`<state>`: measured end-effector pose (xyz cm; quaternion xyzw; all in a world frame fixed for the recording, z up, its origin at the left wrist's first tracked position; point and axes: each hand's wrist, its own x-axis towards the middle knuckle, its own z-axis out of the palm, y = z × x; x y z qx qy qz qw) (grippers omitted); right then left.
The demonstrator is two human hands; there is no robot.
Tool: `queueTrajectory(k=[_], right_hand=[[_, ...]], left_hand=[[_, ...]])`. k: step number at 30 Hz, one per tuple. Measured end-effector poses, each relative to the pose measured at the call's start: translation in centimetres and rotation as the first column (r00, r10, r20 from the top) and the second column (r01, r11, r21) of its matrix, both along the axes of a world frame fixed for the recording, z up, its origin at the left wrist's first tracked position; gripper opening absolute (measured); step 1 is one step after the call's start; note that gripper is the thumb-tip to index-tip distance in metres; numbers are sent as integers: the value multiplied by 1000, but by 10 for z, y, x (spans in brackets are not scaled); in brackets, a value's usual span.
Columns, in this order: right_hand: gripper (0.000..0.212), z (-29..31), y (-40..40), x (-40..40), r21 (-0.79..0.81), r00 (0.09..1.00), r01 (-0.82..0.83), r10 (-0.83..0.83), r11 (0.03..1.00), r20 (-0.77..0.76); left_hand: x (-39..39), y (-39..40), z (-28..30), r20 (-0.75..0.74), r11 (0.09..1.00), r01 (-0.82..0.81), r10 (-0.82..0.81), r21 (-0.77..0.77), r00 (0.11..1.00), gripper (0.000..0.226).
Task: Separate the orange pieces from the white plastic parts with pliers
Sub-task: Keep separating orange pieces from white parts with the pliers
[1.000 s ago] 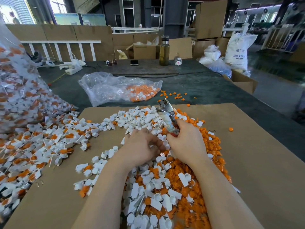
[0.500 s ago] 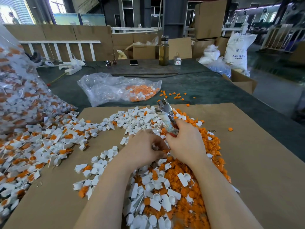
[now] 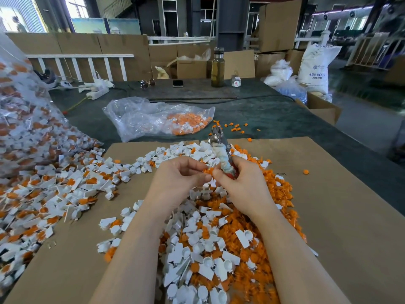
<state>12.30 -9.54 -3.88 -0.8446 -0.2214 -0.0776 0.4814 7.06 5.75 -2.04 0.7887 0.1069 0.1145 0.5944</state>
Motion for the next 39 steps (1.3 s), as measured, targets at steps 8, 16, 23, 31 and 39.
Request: queueTrajectory(k=[8, 16, 23, 31, 39], right_hand=[[13, -2, 2, 0, -46, 999, 27, -26, 999, 35], [12, -4, 1, 3, -20, 986, 161, -160, 987, 54], [13, -3, 2, 2, -41, 985, 161, -158, 986, 74], [11, -3, 2, 1, -46, 986, 151, -147, 987, 79], [9, -1, 3, -1, 6, 993, 89, -89, 996, 82]], left_hand=[[2, 4, -4, 14, 992, -59, 58, 111, 998, 19], [-1, 20, -11, -293, 831, 63, 123, 552, 948, 18], [1, 18, -14, -320, 796, 135, 77, 590, 944, 16], [0, 15, -14, -145, 907, -26, 95, 420, 985, 12], [4, 1, -6, -41, 987, -149, 147, -57, 988, 4]])
